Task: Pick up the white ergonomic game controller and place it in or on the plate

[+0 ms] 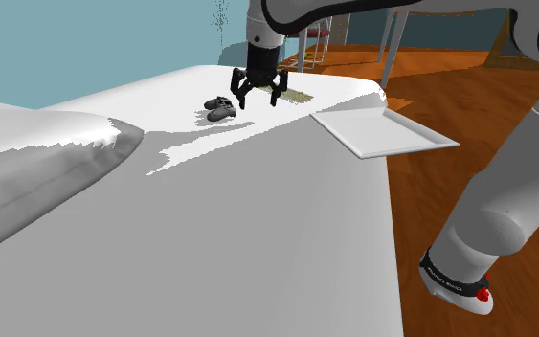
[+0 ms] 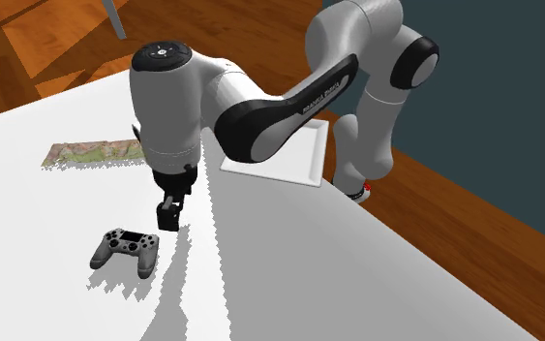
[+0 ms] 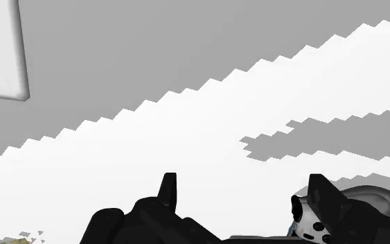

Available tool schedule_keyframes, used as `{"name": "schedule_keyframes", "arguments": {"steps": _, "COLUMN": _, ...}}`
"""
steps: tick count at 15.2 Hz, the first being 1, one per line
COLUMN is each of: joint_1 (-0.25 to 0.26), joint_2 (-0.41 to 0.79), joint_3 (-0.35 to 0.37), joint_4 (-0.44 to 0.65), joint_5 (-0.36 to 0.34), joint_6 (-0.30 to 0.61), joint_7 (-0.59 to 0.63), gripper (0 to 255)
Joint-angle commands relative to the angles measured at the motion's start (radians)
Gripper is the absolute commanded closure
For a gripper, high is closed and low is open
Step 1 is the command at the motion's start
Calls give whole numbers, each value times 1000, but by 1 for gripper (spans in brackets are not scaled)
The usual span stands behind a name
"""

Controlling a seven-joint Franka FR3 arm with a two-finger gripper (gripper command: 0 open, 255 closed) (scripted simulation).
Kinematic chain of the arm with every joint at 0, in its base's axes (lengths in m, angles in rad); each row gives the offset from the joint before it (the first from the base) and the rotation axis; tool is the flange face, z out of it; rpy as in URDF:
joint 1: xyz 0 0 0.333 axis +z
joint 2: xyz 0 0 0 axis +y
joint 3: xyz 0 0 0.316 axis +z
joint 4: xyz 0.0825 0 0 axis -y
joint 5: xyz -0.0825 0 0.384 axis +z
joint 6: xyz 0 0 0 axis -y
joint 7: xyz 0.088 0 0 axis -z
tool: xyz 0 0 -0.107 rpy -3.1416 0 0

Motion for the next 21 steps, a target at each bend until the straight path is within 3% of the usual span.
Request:
{"name": "schedule_keyframes", "arguments": {"steps": 1, "joint_1": 5, "joint_2": 76, "joint_3": 17, "joint_4": 98, "joint_5": -35, "joint_6": -11, "joint_7": 61, "gripper": 0}}
{"name": "schedule_keyframes", "arguments": {"steps": 7, "joint_1": 58, "joint_2": 325, "joint_3": 39, "joint_4": 432, "joint_5": -158, "joint_6": -76, "joint_7": 221, "gripper": 0}}
{"name": "schedule_keyframes", "arguments": {"steps": 15, "joint_1": 52, "joint_2": 338, "joint_3": 32, "joint_4": 351, "joint_5": -163, "joint_6": 19, "joint_7": 227, "gripper": 0}}
{"name": "schedule_keyframes", "arguments": {"steps": 21, "joint_1": 52, "joint_2": 338, "joint_3": 32, "joint_4": 351, "joint_5": -163, "joint_6": 19, "joint_7": 227, "gripper": 0}}
